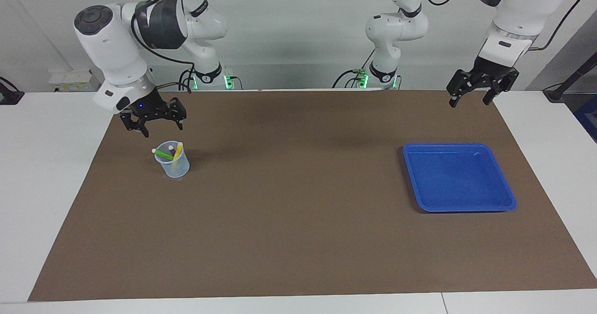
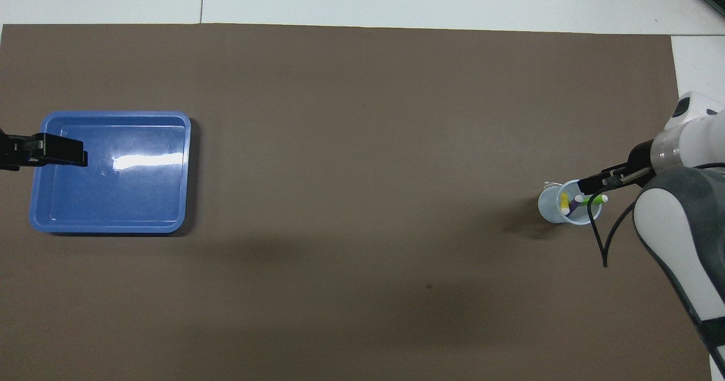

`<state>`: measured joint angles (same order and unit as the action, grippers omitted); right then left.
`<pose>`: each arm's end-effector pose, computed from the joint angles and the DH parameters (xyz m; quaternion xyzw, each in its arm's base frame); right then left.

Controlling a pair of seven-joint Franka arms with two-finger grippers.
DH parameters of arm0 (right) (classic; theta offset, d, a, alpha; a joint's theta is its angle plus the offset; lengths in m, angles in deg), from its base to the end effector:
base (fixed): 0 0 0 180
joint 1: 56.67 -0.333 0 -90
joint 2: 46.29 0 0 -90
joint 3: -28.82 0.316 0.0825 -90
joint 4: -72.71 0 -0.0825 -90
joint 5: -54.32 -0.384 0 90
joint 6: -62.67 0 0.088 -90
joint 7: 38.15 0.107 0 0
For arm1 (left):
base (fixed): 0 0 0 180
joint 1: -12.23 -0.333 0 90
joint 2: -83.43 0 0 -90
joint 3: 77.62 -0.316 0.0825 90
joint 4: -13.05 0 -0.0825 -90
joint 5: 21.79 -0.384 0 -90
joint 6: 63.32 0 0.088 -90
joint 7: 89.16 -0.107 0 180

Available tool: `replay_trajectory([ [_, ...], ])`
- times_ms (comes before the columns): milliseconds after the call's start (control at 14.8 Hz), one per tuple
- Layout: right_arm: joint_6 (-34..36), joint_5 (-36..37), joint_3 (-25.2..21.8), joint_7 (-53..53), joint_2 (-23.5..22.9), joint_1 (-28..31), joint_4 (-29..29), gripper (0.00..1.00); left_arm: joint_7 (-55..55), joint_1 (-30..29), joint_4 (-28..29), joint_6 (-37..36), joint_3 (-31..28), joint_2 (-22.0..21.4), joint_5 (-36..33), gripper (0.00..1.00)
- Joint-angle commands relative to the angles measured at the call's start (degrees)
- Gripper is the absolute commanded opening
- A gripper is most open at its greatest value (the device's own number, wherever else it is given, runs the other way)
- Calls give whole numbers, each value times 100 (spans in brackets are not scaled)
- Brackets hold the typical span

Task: Right arm passes pens to left for tray arrangement
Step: 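Lower the right gripper into the white cup to grasp the purple pen, then raise the left gripper from the tray and open it toward the center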

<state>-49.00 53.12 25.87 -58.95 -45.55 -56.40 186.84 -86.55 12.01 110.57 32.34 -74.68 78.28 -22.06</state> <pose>0.5476 -0.0295 0.4637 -0.9887 -0.1488 0.0126 0.0129 0.5343 -0.0261 0.6198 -0.9996 0.0011 -0.0288 0.0033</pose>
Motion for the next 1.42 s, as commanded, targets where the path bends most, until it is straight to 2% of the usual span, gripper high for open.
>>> replay_trajectory([
  [0,-258,-65,40,-91,-21,44,233,46,-32,92,233,5,-22,-214,-43,100],
  [136,-284,-91,49,-47,-109,44,242,37,-15,110,285,40,-4,-223,131,100],
  [271,-293,-91,49,189,-171,9,233,33,335,118,521,250,4,-311,543,100],
  [610,-371,-135,58,577,-250,-53,355,34,1820,645,1699,1366,40,-855,1483,100],
  [813,-513,-144,58,568,-232,-88,488,35,2278,655,1806,1289,40,-935,2257,100],
  [1152,-530,-144,58,472,-180,-79,619,35,2508,936,2675,1429,40,-1453,2908,100],
  [1355,-539,-144,58,270,-197,-44,646,35,2902,936,2878,1508,40,-1577,3296,100],
])
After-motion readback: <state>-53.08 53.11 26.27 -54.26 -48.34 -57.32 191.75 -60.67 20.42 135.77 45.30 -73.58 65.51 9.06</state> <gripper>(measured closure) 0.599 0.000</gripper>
